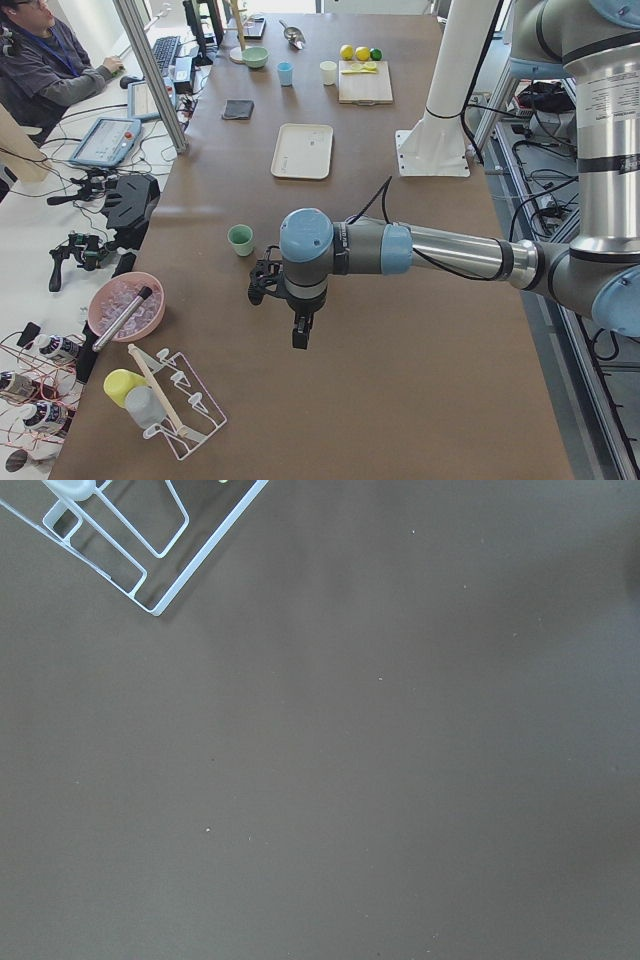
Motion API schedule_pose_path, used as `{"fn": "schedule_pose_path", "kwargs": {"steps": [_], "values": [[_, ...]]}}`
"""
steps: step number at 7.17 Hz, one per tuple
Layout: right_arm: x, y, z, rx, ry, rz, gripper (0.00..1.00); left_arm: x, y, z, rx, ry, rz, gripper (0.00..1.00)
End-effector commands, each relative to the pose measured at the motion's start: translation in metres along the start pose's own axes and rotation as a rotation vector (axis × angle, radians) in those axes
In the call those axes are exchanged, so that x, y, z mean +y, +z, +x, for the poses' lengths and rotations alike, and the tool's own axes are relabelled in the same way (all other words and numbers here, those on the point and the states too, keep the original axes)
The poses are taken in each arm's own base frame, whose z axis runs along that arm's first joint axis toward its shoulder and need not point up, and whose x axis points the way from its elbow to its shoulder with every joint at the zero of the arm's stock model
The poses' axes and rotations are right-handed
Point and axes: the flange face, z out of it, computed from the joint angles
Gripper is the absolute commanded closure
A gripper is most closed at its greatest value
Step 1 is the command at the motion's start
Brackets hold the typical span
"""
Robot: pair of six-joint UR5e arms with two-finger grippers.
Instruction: Place all cups on tray
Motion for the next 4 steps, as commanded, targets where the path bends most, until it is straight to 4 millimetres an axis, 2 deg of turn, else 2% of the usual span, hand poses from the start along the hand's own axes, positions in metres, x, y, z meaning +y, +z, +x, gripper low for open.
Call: {"fn": "schedule_pose_path", "kwargs": {"steps": [1, 2, 4], "values": [[-0.002, -0.009, -0.001, -0.008, -0.001, 0.024, 0.00, -0.001, -0.016, 0.015, 0.002, 0.031, 0.033, 0.02], [-0.007, -0.015, -0.003, -0.005, -0.007, 0.037, 0.00, -0.001, -0.025, 0.024, -0.001, 0.048, 0.053, 0.02], [-0.011, -0.021, -0.007, 0.002, -0.029, 0.069, 0.00, -0.009, -0.032, 0.028, -0.007, 0.074, 0.084, 0.02]]}}
